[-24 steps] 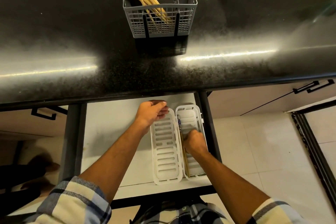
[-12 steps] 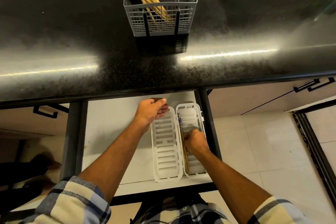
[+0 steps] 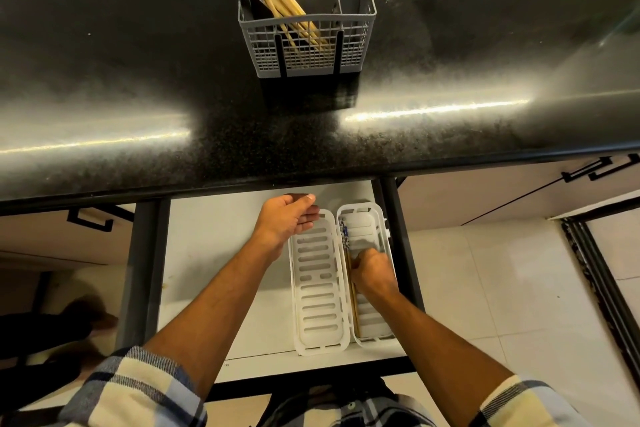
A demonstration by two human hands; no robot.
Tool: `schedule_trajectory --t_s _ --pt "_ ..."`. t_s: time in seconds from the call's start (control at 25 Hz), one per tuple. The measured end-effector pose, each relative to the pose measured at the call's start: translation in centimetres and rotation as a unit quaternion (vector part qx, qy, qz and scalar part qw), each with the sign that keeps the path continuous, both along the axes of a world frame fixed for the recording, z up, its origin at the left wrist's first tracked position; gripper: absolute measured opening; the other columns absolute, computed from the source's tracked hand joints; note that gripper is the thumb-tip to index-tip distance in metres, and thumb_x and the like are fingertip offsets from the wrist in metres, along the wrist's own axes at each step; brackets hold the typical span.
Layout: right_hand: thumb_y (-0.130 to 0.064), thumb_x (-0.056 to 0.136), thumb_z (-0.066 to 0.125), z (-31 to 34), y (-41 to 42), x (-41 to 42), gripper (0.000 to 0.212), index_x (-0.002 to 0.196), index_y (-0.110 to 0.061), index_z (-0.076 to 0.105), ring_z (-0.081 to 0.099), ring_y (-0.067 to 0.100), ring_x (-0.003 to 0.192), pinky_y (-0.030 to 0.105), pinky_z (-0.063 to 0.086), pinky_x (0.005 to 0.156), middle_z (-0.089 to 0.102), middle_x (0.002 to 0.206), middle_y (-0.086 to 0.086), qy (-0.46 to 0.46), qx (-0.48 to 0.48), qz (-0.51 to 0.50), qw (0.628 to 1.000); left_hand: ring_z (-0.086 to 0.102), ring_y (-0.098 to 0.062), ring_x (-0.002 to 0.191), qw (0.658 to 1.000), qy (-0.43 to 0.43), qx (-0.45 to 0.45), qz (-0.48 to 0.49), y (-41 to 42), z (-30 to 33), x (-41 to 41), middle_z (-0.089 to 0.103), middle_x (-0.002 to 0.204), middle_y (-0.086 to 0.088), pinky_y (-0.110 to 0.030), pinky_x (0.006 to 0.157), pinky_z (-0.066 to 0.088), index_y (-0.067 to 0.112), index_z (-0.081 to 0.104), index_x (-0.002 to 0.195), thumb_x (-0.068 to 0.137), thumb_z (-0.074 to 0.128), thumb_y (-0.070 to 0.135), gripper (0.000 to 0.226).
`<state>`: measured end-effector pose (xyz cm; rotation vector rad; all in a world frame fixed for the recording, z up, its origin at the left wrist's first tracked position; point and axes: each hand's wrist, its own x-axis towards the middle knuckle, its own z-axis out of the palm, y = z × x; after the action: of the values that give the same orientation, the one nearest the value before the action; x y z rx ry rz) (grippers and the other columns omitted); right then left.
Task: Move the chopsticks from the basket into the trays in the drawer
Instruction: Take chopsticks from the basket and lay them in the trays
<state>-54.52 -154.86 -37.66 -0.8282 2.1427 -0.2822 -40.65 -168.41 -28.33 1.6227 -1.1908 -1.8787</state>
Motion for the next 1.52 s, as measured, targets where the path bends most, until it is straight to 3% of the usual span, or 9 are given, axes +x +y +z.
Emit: schedule_trajectory --t_s 0.12,0.24,0.36,0.52,0.64,0.76,0.88,1.04,1.52 --pt "-0.020 0.092 0.065 3.3 -0.9 -0.4 0.008 0.087 -0.016 0.070 0.069 0.017 0.071 0.034 0.062 0.067 0.071 0.083 0.003 -0.006 -0.008 -0.041 0.999 0.075 -0.023 0.088 0.998 0.045 0.027 0.015 -0.1 2.4 0.1 0.075 0.103 -0.016 -0.032 0.078 0.062 0.001 0.067 0.111 0.096 0.061 0.021 0.025" --pt "-0.025 0.092 0.067 11.3 -5.0 -1.4 0.009 0.086 -0.022 0.073 0.071 0.011 0.064 0.032 0.062 0.063 0.073 0.074 -0.002 -0.037 -0.162 -0.037 0.985 0.073 -0.027 0.088 0.989 0.142 0.033 0.029 -1.9 7.4 0.2 0.075 0.095 -0.015 -0.039 0.086 0.060 0.002 0.067 0.111 0.096 0.060 0.017 0.023" --pt "-0.025 0.092 0.068 21.2 -11.1 -2.0 0.008 0.087 -0.022 0.074 0.071 0.009 0.060 0.026 0.061 0.060 0.073 0.069 -0.001 -0.061 -0.336 -0.018 0.940 0.072 -0.026 0.090 0.978 0.193 -0.047 0.058 -6.3 13.5 0.0 0.074 0.093 -0.014 -0.041 0.089 0.059 0.002 0.067 0.111 0.095 0.060 0.016 0.022" --pt "-0.024 0.090 0.069 28.7 -18.9 -1.2 0.009 0.088 -0.017 0.075 0.066 0.008 0.054 0.023 0.056 0.055 0.072 0.067 -0.004 -0.013 -0.447 0.043 0.893 0.071 -0.018 0.079 0.962 0.173 -0.169 0.126 -12.2 19.6 -0.5 0.073 0.086 -0.009 -0.036 0.083 0.060 0.008 0.068 0.097 0.095 0.063 0.016 0.010" --pt "-0.029 0.091 0.067 31.0 -24.0 -0.4 0.013 0.099 -0.021 0.074 0.061 0.004 0.062 0.016 0.042 0.052 0.071 0.083 -0.004 0.070 -0.432 0.091 0.894 0.069 -0.015 0.075 0.954 0.130 -0.213 0.167 -15.5 21.7 -0.5 0.073 0.082 -0.007 -0.033 0.080 0.058 0.011 0.069 0.093 0.094 0.064 0.016 0.006" --pt "-0.031 0.092 0.061 31.1 -27.9 0.2 0.019 0.104 -0.021 0.072 0.064 0.015 0.075 0.027 0.047 0.062 0.074 0.095 0.002 0.117 -0.397 0.116 0.903 0.064 -0.016 0.073 0.951 0.081 -0.234 0.184 -17.4 22.3 -0.7 0.070 0.076 -0.006 -0.034 0.079 0.058 0.013 0.071 0.091 0.093 0.063 0.013 0.008" --pt "-0.029 0.095 0.056 30.5 -30.2 0.2 0.018 0.104 -0.020 0.068 0.058 0.018 0.075 0.030 0.042 0.058 0.069 0.097 0.003 0.150 -0.363 0.128 0.911 0.063 -0.018 0.076 0.955 0.049 -0.233 0.179 -17.8 22.0 -0.9 0.070 0.082 -0.011 -0.039 0.085 0.058 0.016 0.069 0.082 0.094 0.063 0.014 0.013" --pt "-0.030 0.099 0.052 28.9 -32.3 -0.2 0.021 0.112 -0.019 0.063 0.059 0.021 0.089 0.032 0.042 0.067 0.065 0.105 0.003 0.189 -0.345 0.168 0.904 0.069 -0.016 0.081 0.961 0.064 -0.210 0.168 -18.5 20.9 -0.5 0.074 0.090 -0.008 -0.036 0.082 0.059 0.013 0.071 0.095 0.093 0.065 0.019 0.009" --pt "-0.025 0.100 0.049 31.0 -33.3 -1.2 0.021 0.088 -0.016 0.064 0.058 0.017 0.072 0.033 0.047 0.064 0.064 0.084 0.001 0.195 -0.364 0.157 0.897 0.073 -0.015 0.091 0.937 0.096 -0.263 0.208 -21.0 21.5 1.6 0.076 0.094 -0.004 -0.037 0.088 0.059 0.016 0.070 0.104 0.095 0.063 0.019 0.012"
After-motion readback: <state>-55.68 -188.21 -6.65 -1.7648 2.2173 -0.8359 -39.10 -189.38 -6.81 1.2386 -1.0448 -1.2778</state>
